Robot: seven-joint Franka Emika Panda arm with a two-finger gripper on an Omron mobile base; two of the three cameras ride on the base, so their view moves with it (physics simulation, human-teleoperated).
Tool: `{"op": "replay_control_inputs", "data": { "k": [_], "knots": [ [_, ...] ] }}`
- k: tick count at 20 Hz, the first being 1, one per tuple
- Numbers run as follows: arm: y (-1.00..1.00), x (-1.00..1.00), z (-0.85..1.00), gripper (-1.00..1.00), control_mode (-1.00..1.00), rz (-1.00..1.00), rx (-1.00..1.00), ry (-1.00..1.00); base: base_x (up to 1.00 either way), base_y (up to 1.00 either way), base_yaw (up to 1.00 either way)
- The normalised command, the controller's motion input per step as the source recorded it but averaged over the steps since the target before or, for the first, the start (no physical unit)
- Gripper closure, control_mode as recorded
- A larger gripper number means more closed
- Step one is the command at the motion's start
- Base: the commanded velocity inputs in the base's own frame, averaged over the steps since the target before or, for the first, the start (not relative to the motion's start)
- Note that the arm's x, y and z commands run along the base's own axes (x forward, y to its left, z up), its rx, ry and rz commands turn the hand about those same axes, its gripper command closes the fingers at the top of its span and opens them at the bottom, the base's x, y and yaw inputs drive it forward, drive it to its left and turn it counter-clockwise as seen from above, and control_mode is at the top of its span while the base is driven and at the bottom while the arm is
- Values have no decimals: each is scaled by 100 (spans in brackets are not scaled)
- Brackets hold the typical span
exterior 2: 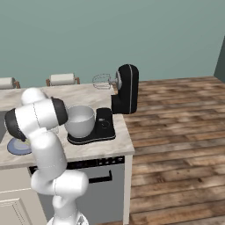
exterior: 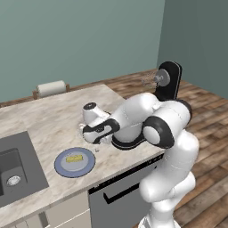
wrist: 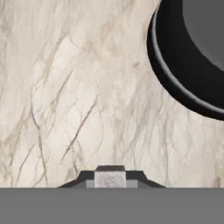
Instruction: Add butter and sugar cubes to the stand mixer bowl and then turn on the stand mixer to begin making frosting.
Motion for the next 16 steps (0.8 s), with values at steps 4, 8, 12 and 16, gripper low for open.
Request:
{"op": "replay_control_inputs", "data": {
  "k": [4,8,12,16],
  "knots": [
    [-7,-31,100,100,-100,-6,0,-2,0,0,0],
    [-14,-48,100,100,-100,-5,0,0,0,0,0],
    [-43,-51,74,100,-100,-11,0,-1,0,0,0],
    [-71,-40,43,100,-100,-13,0,-3,0,0,0]
  ]
}}
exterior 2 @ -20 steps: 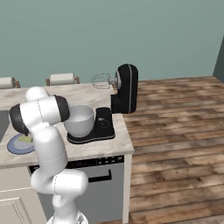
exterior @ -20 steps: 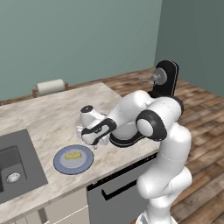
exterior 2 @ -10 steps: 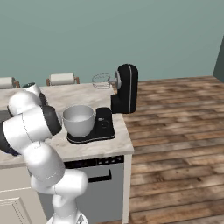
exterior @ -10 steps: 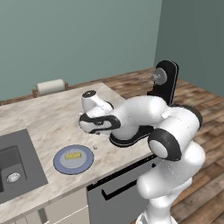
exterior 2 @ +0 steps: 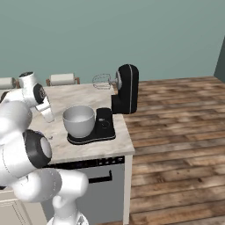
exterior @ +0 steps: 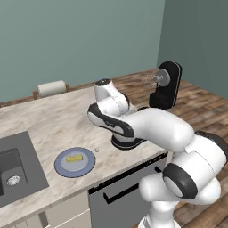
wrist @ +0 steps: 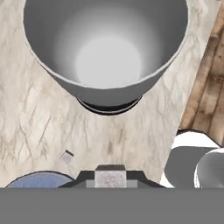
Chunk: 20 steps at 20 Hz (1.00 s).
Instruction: Add butter and sugar cubes to the stand mixer bowl and then turn on the stand mixer to begin making frosting.
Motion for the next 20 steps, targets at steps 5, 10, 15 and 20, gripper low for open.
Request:
{"op": "replay_control_inputs", "data": {
  "k": [5,10,15,20],
  "knots": [
    [-65,-2,38,100,-100,-11,1,-3,0,0,0],
    [-42,27,47,100,-100,-5,5,-3,0,0,0],
    [-19,57,24,100,-100,0,2,3,0,0,0],
    [-7,60,-19,100,-100,-1,0,9,0,0,0]
  ]
}}
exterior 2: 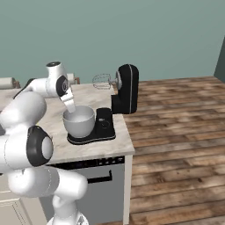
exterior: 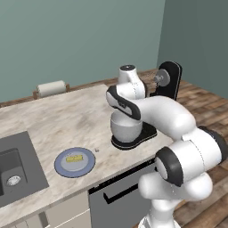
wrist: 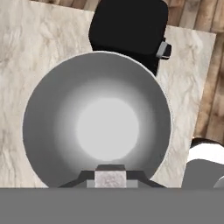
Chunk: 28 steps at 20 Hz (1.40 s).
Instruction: Add butter and sugar cubes to the stand mixer bowl and then turn on the stand mixer to begin making frosting.
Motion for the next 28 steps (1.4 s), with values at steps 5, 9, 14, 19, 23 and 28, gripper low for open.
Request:
{"op": "replay_control_inputs", "data": {
  "k": [5,9,14,19,23,28],
  "knots": [
    [-1,23,-47,100,-100,0,-6,11,0,0,0],
    [0,20,-56,100,-100,0,-10,8,0,0,0],
    [0,19,-53,100,-100,0,-7,3,0,0,0],
    [0,27,-44,100,-100,0,-4,2,0,0,0],
    [0,34,-44,100,-100,0,-3,3,0,0,0],
    [0,27,-46,-100,-100,0,-6,4,0,0,0]
  ]
}}
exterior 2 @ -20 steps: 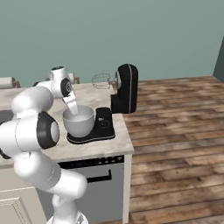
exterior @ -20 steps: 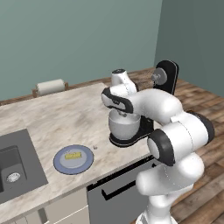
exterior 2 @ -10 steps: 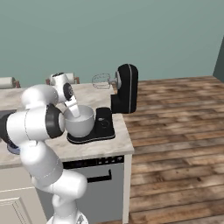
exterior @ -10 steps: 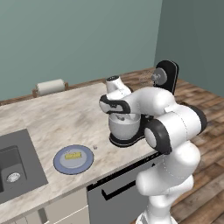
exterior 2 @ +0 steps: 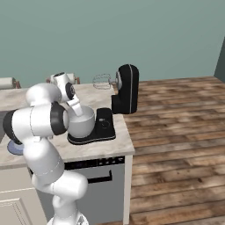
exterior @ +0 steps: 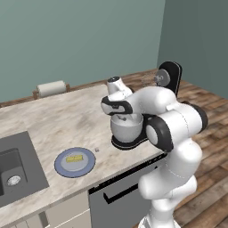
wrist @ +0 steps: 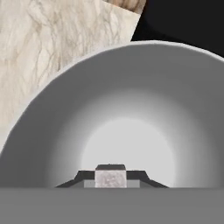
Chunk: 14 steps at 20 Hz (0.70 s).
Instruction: Add butter and sugar cubes to the stand mixer bowl and then turn on the stand mixer to begin making frosting.
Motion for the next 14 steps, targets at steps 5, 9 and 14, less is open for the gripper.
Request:
{"op": "replay_control_inputs", "data": {
  "k": [5,9,14],
  "knots": [
    [0,8,-33,-100,-100,0,-4,1,0,0,0],
    [1,0,-8,-100,-100,0,-2,0,0,0,0],
    [1,-21,4,-100,-100,5,0,-2,0,0,0]
  ]
}}
